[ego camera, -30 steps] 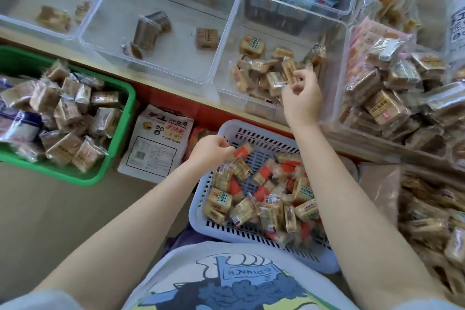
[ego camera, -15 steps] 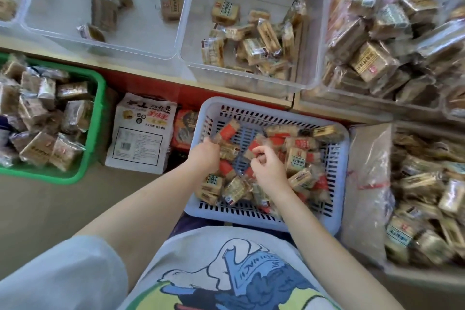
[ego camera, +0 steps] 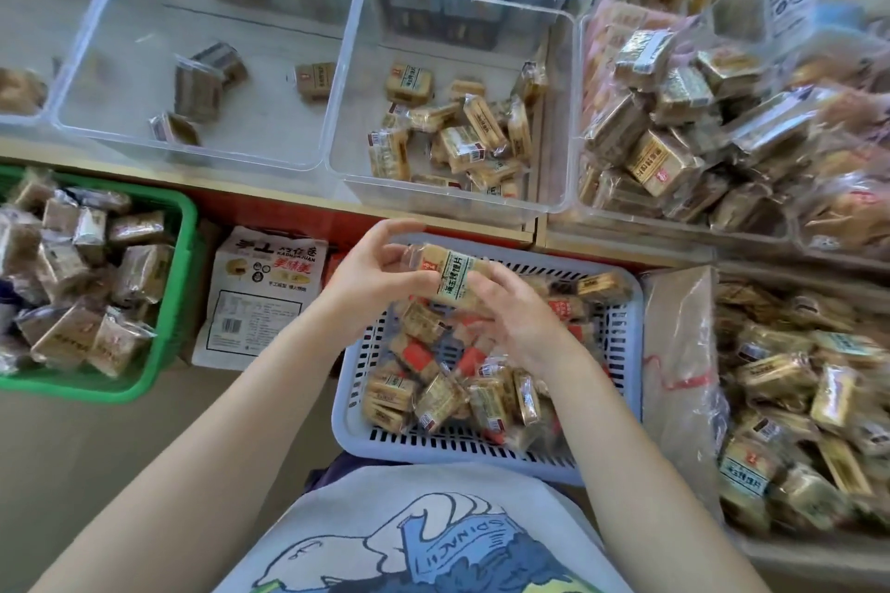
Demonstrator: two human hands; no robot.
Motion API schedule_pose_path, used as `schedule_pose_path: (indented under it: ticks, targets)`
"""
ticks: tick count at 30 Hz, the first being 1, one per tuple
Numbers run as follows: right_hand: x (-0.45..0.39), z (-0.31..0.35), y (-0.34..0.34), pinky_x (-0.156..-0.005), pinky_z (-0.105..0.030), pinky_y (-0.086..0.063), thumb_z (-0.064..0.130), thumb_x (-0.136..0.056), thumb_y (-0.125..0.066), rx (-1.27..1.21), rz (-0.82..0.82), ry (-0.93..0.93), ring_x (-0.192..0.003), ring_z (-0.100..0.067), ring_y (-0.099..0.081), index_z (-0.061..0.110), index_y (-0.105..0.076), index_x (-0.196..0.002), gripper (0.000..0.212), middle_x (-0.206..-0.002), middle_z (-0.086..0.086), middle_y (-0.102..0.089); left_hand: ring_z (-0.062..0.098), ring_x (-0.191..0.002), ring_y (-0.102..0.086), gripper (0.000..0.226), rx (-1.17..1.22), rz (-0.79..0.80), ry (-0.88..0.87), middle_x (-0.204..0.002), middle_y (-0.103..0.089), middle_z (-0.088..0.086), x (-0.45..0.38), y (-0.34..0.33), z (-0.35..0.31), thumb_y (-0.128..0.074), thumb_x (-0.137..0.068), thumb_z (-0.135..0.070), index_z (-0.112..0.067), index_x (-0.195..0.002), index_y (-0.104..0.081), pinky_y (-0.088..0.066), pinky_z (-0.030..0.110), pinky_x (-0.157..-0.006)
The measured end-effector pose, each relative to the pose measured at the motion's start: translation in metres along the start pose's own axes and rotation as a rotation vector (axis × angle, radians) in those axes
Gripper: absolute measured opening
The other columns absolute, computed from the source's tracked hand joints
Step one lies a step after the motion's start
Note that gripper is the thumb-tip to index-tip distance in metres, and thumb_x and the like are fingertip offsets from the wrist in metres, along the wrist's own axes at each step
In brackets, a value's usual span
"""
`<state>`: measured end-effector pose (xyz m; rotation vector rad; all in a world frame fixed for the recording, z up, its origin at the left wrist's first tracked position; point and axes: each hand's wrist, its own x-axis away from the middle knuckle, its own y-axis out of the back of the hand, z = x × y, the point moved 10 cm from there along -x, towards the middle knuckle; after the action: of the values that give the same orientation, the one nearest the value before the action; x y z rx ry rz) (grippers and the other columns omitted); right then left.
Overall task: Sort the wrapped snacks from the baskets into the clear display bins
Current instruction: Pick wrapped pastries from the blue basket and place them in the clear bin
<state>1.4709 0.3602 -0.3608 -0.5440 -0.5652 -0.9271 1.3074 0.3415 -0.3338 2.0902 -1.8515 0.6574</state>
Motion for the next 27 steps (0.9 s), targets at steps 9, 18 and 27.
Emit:
schedule_pose_path:
  ticks: [9, 18, 27]
  targets:
    - [-0.043, 0.127, 0.041, -0.060, -0.030, -0.056, 0.028, -0.096, -0.066, -0.008, -0.446, 0.225, -0.065, -0.017, -0.065, 0.007, -0.062, -0.115, 0.029, -0.097, -0.010, -0.072, 0.017, -0.091, -0.073, 0.024, 0.020, -0.220, -0.017, -0.103, -0.074, 0.001, -0.012, 0.028, -0.030, -0.068, -0.093, -0.025, -0.024, -0.117, -0.064, -0.059, 0.037, -0.085]
    - [-0.107, 0.163, 0.053, -0.080, -0.036, -0.056, 0.023, -0.094, -0.062, 0.786, -0.686, 0.202, -0.097, -0.022, -0.061, 0.013, -0.054, -0.120, 0.029, -0.115, -0.003, -0.058, 0.002, -0.068, -0.068, 0.012, -0.094, -0.199, 0.098, -0.091, -0.073, -0.001, -0.007, 0.014, 0.006, -0.060, -0.097, -0.016, -0.017, -0.103, -0.071, -0.054, 0.020, -0.063]
    - [-0.010, 0.011, 0.039, -0.064, -0.034, -0.049, 0.019, -0.098, -0.051, 1.018, -0.504, 0.155, -0.074, -0.021, -0.060, 0.012, -0.063, -0.096, 0.014, -0.085, -0.005, -0.064, 0.012, -0.084, -0.068, 0.017, -0.302, -0.145, 0.290, -0.096, -0.071, -0.003, -0.011, 0.001, 0.084, -0.059, -0.098, -0.024, -0.019, -0.108, -0.071, -0.058, 0.031, -0.076]
